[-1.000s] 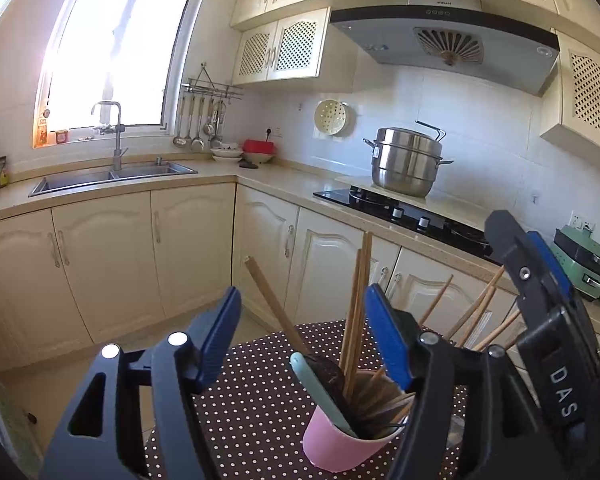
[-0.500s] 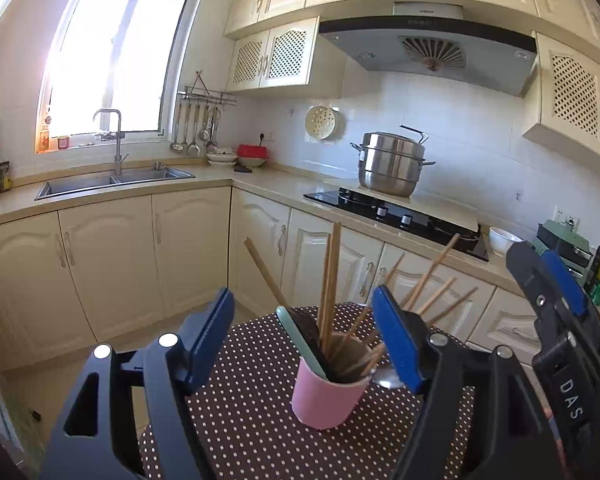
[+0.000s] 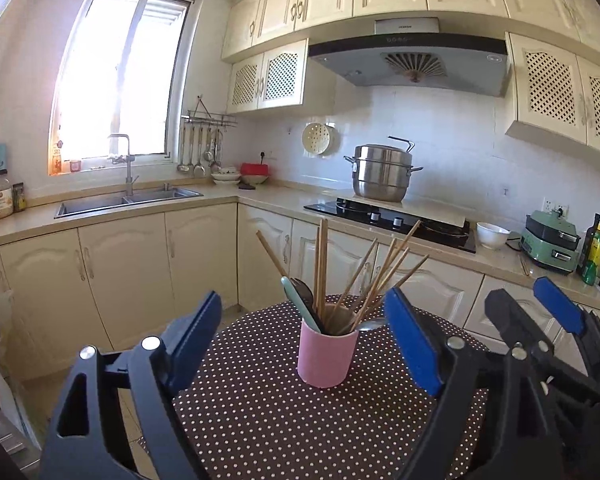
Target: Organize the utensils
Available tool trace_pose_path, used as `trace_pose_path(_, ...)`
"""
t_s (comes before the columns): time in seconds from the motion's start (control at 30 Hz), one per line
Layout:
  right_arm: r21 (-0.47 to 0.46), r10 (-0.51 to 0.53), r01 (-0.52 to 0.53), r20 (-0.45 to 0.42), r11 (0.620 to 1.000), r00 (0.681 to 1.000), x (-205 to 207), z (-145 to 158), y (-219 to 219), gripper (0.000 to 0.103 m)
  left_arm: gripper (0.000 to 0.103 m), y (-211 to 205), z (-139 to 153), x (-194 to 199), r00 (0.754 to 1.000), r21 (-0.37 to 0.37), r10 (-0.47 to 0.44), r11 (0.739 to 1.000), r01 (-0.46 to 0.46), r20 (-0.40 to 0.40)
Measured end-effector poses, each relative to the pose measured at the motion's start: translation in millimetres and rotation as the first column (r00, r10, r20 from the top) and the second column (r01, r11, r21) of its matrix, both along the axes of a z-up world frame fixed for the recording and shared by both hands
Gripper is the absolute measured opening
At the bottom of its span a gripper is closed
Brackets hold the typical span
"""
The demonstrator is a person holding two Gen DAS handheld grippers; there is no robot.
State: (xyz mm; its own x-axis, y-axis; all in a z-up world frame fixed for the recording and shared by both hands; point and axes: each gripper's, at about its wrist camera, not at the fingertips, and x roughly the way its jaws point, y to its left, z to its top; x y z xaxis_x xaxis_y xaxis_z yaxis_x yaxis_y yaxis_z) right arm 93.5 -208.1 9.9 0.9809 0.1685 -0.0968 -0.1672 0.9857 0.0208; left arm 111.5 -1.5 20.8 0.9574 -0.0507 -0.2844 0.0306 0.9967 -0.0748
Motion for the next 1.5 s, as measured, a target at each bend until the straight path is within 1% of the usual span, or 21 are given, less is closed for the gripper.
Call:
trace_pose_path(0.27, -0.007, 0.006, -0.006, -0.031, 1.0, 0.999, -34, 5, 3, 0.079, 0.082, 0, 4, -39, 0.999, 0.032, -0.001, 0.999, 0.0, 0.033)
trace_pose_path(0.37, -0.012, 0.004, -0.005, -0.037, 1.0, 0.999, -44, 6, 3, 0.081, 0.082, 1, 4, -49, 0.999, 0.031, -0.006, 1.0, 0.004, 0.042)
trace_pose_path(0.47, -0.011, 0.009, -0.01, -0.048, 1.0, 0.999, -50, 7, 3, 0.083, 0.082, 1, 5, -58, 0.999, 0.032, -0.007, 0.999, 0.005, 0.051)
trace_pose_path(0.6, -0.011, 0.01, -0.011, -0.059, 1.0, 0.998, -57, 9, 3, 0.085, 0.082, -1, 6, -69, 0.997, 0.057, 0.011, 0.998, -0.015, 0.071)
trace_pose_path(0.67, -0.005, 0.012, -0.012, -0.058, 1.0, 0.998, -60, 9, 3, 0.087, 0.082, -1, 7, -73, 0.997, 0.054, 0.007, 0.999, -0.011, 0.077)
trace_pose_path(0.8, 0.001, 0.008, -0.008, -0.058, 1.0, 0.998, -64, 10, 2, 0.089, 0.082, 0, 7, -79, 0.997, 0.044, 0.002, 0.999, -0.006, 0.083)
trace_pose_path(1.0, -0.019, -0.002, 0.002, -0.046, 1.0, 0.999, -69, 11, 4, 0.09, 0.082, -1, 6, -84, 0.995, 0.061, 0.006, 0.998, -0.012, 0.097)
trace_pose_path(1.13, -0.018, 0.002, -0.003, -0.044, 1.0, 0.999, -71, 12, 5, 0.091, 0.082, 1, 6, -86, 0.994, 0.057, -0.001, 0.998, -0.005, 0.105)
trace_pose_path(1.5, -0.016, 0.006, -0.007, -0.057, 1.0, 0.998, -67, 10, 2, 0.091, 0.082, -1, 3, -86, 0.993, 0.085, 0.005, 0.996, -0.015, 0.116)
